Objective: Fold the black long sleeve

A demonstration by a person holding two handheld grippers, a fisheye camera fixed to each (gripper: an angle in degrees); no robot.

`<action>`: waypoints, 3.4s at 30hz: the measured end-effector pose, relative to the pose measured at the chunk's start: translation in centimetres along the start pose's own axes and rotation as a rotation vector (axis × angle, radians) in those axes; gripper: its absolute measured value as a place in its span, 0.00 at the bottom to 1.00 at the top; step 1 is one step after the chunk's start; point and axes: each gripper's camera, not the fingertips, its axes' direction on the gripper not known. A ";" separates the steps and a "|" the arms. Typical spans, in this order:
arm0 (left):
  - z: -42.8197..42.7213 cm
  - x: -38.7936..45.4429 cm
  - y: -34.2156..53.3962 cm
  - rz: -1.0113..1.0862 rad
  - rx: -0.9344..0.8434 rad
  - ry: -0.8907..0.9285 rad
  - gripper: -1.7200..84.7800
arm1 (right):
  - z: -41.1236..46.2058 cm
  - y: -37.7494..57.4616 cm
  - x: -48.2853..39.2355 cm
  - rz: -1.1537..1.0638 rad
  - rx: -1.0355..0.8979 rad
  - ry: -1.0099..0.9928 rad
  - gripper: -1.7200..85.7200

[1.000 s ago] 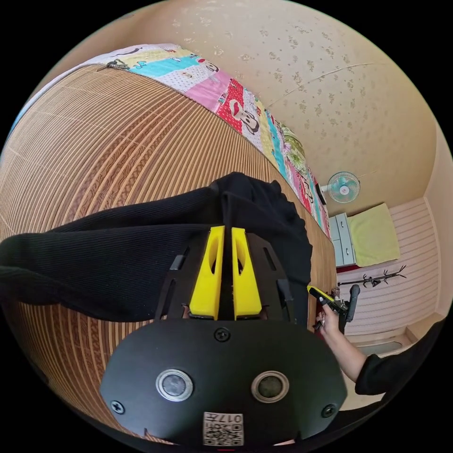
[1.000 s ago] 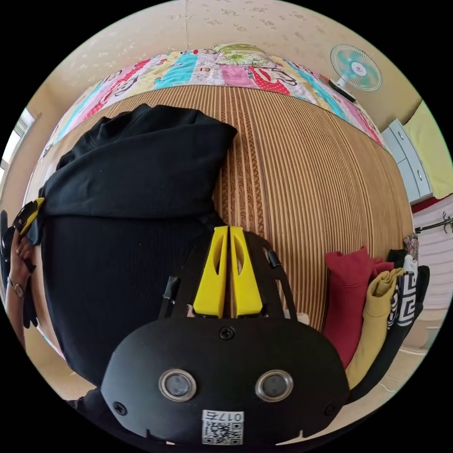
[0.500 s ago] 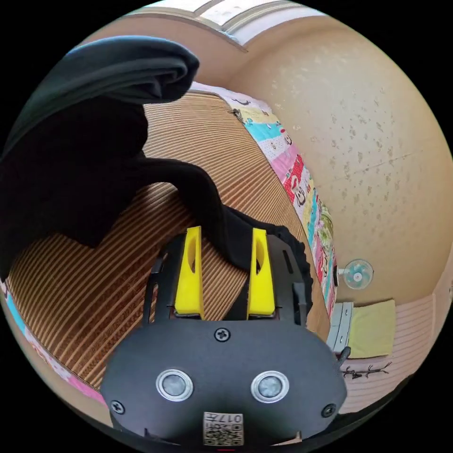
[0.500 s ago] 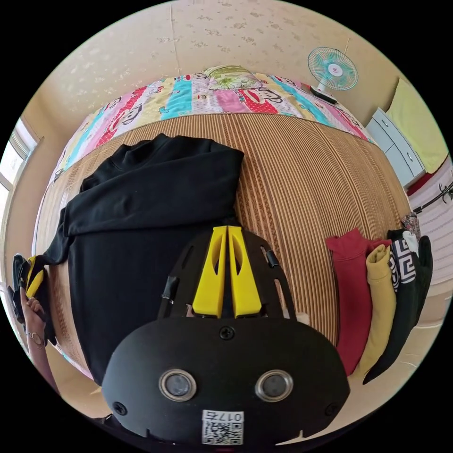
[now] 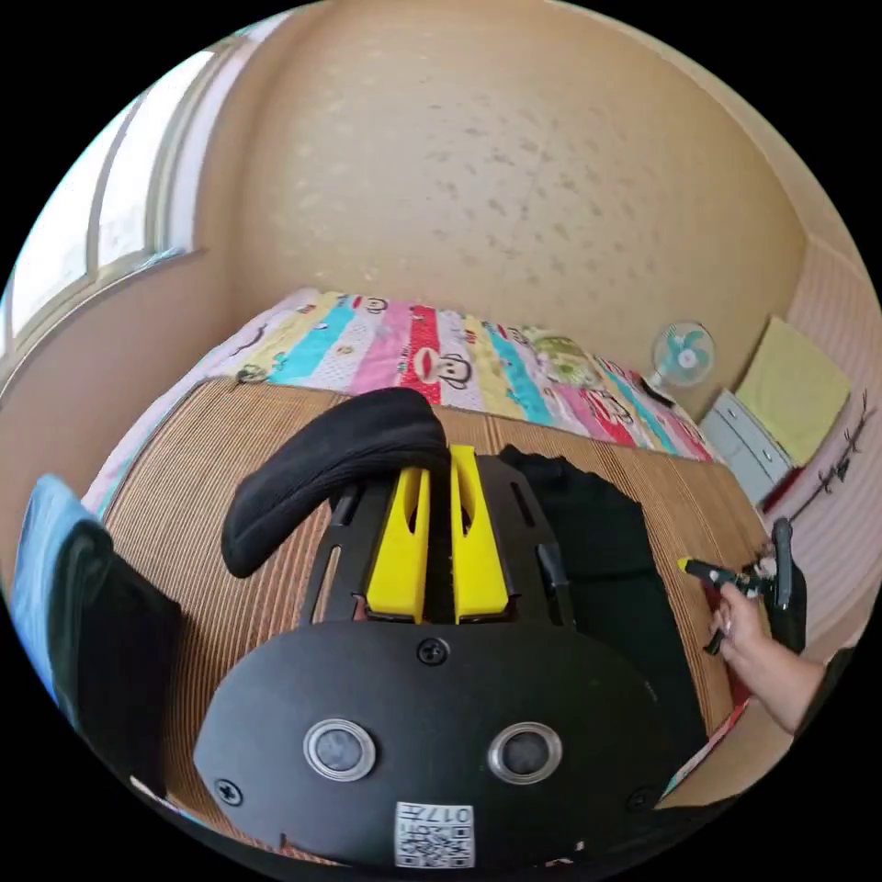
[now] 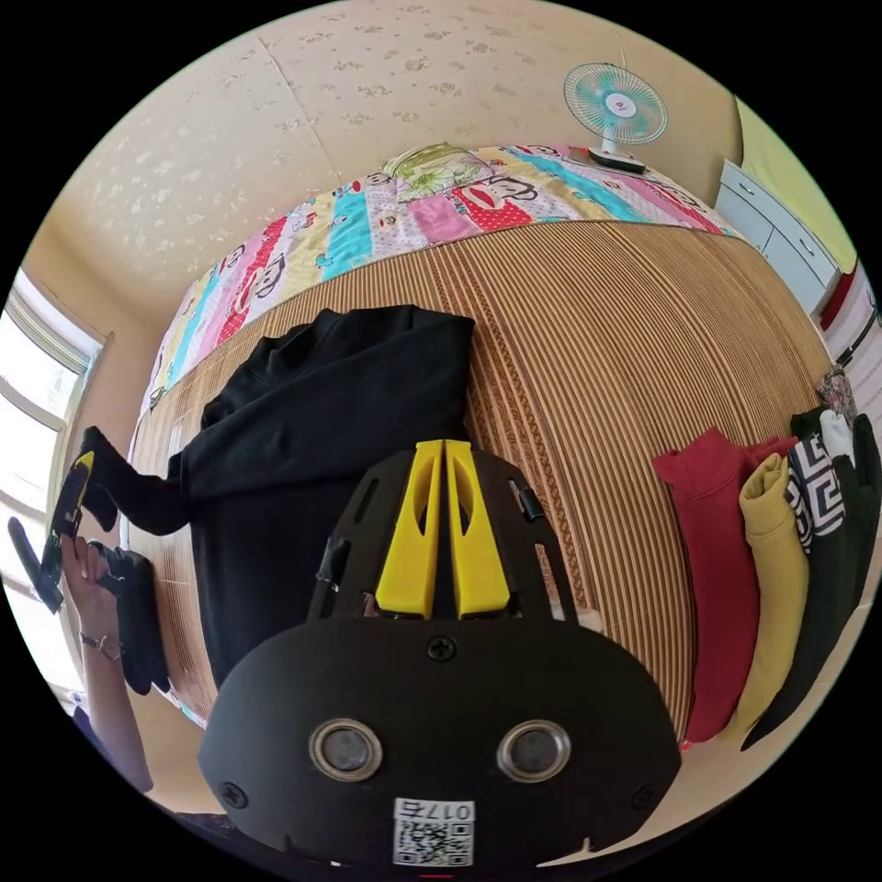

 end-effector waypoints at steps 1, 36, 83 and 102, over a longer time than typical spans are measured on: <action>3.4 4.3 0.1 0.132 -0.132 0.076 0.07 | -0.1 0.1 0.4 0.012 -0.001 -0.007 0.03; 3.3 -8.0 8.5 -0.401 -0.191 0.137 0.12 | -3.2 -9.1 5.7 -0.072 0.159 -0.238 0.05; 5.4 -18.6 5.3 -0.521 -0.271 0.314 0.07 | 5.3 -14.4 6.1 0.039 0.058 -0.132 0.06; 10.5 -18.6 -1.7 -0.450 -0.341 0.188 0.05 | 3.4 -9.0 6.1 -0.200 -0.088 -0.204 0.06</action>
